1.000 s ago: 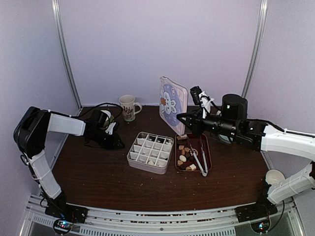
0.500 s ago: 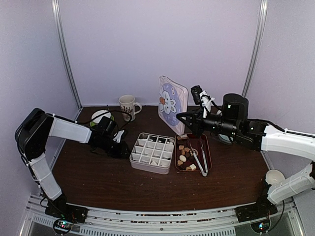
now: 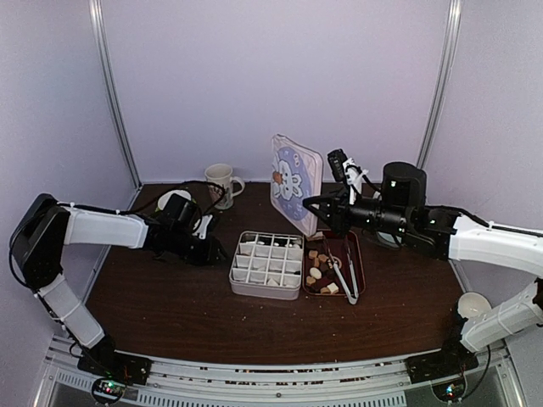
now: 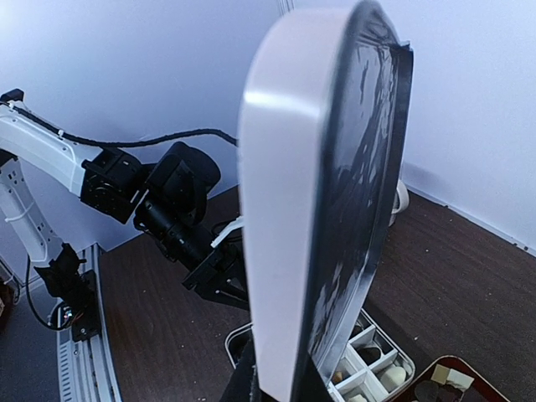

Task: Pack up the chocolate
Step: Adjust the packing box at the center of the board, then put down the box lid at the center of the board.

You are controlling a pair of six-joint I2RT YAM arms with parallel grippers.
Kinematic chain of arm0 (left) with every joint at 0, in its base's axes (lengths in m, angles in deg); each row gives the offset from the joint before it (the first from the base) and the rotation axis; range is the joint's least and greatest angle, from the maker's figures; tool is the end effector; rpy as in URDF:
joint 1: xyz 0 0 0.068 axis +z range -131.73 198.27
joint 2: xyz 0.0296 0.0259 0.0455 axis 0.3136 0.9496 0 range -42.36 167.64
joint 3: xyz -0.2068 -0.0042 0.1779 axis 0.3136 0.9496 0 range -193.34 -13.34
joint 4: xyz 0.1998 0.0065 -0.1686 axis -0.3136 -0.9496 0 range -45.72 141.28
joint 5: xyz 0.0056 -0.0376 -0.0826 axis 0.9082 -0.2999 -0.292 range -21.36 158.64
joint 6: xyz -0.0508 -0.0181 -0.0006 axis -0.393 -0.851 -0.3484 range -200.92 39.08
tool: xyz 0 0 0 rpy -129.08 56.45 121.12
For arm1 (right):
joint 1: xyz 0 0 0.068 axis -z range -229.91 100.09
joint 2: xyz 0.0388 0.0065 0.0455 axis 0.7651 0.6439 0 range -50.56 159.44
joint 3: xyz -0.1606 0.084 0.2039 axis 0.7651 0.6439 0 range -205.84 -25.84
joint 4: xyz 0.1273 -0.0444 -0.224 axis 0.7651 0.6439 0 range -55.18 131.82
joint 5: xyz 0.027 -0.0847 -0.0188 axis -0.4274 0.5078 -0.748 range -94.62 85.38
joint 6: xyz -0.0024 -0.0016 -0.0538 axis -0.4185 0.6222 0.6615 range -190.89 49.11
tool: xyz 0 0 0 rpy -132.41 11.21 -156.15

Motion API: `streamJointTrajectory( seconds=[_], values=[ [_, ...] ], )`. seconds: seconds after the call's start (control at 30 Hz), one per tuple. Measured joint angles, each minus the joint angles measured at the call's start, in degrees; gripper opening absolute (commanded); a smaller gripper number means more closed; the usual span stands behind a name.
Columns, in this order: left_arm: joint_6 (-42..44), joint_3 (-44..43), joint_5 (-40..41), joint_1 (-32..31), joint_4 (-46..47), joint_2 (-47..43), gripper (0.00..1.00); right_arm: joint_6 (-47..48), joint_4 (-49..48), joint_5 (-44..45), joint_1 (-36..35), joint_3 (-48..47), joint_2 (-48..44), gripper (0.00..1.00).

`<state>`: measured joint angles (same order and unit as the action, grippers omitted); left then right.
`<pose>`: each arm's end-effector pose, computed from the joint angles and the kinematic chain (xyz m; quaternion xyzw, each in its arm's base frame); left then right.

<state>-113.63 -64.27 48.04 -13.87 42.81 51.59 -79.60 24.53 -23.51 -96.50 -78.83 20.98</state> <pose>0.2686 -0.1836 0.1696 0.0543 0.9291 -0.3165 0.1834 0.1939 0.2217 0.3274 -0.3437 0.6708 0.4095 0.5141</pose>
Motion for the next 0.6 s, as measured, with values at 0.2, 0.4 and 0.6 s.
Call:
streamJointTrajectory(
  seconds=[0.2,0.4,0.6],
  values=[
    [2.14,-0.09,5.84,0.02,-2.62,-6.10,0.43,-1.90,-0.39,-4.33,0.09,0.00,1.46,0.07],
    [2.21,6.58,6.56,2.29,4.98,-16.31,0.72,-5.29,-2.05,-7.85,0.09,-0.02,2.93,0.07],
    [0.81,15.30,3.98,6.03,16.31,-22.32,0.98,-9.84,-4.07,-11.21,0.09,-0.11,5.38,0.07]
  ],
)
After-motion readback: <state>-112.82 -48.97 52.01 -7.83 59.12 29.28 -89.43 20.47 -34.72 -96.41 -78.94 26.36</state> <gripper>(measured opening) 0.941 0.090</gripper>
